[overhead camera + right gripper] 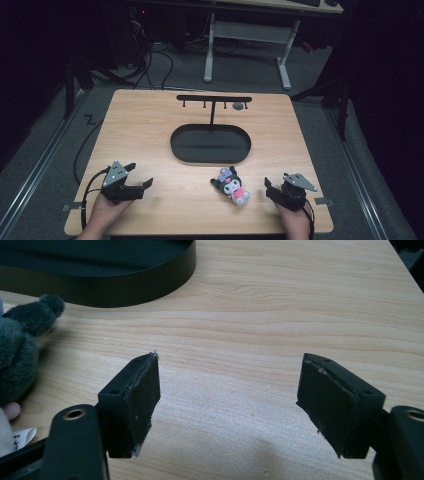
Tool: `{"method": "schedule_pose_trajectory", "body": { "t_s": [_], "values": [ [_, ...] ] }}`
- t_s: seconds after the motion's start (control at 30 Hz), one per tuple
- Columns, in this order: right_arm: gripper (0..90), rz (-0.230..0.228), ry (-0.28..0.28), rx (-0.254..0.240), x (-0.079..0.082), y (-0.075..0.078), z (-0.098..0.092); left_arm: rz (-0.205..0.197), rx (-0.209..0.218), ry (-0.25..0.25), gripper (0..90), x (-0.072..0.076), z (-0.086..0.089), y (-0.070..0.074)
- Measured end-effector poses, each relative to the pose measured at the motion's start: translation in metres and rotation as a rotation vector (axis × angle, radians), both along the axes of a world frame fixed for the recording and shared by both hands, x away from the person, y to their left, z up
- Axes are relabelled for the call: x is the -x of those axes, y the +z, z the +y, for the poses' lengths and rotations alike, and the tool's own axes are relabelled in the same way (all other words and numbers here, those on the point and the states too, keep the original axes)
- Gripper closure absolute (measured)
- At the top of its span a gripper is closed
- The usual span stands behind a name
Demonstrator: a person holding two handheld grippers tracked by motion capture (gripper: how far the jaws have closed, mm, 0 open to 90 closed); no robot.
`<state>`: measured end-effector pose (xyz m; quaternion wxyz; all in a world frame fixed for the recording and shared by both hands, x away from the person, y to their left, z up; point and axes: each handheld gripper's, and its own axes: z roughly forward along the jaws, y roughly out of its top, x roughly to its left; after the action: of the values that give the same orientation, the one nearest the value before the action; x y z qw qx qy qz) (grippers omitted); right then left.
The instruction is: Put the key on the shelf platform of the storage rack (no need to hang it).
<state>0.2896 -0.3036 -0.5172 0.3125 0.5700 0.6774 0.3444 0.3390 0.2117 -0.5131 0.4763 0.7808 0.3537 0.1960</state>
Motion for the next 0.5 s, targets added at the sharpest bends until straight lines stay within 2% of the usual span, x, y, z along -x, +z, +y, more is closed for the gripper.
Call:
{"method": "schedule_pose_trajectory", "body": {
  "t_s": [0.3, 0.5],
  "values": [
    [24.0, 0.015, 0.021, -0.003, 0.0007, -0.0006, 0.0007, -0.002, 0.0, -0.003, 14.7, -0.0009, -0.0018, 0.0002],
    [24.2, -0.001, 0.022, -0.021, 0.0008, 0.0003, 0.0011, 0.0, 0.0, -0.003, 14.6, -0.001, -0.0014, 0.0005]
  ]
}}
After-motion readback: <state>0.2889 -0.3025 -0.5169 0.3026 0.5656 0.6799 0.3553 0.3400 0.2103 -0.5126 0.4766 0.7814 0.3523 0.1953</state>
